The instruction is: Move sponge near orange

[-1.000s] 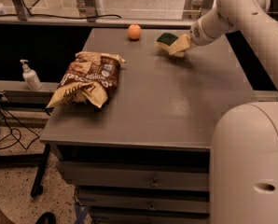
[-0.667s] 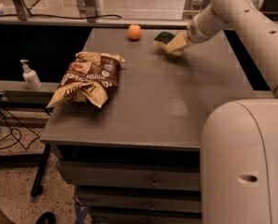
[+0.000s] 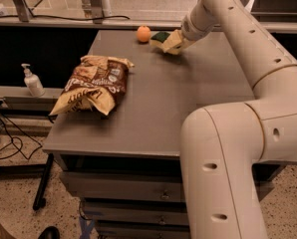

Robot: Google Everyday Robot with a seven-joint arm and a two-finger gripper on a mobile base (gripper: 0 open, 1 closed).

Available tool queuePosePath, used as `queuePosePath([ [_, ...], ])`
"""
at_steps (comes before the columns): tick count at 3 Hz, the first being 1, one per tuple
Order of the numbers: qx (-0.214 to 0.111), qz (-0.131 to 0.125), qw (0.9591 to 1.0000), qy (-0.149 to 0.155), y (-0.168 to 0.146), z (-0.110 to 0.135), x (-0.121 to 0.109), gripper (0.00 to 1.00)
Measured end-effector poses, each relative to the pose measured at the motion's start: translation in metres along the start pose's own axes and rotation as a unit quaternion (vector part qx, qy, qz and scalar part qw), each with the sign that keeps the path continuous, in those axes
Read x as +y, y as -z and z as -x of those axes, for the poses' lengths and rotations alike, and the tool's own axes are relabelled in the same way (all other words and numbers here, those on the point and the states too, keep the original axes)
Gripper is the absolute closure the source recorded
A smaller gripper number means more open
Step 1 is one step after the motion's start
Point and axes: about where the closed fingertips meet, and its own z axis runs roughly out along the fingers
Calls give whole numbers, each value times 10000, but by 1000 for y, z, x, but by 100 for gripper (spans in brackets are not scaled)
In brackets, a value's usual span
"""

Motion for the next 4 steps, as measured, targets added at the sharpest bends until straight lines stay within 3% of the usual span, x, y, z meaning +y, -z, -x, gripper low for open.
queuePosePath([
  [1,122,-19,9999,-39,-7,-2,1,82],
  [4,169,-25,9997,-178,-10,2,2,12],
])
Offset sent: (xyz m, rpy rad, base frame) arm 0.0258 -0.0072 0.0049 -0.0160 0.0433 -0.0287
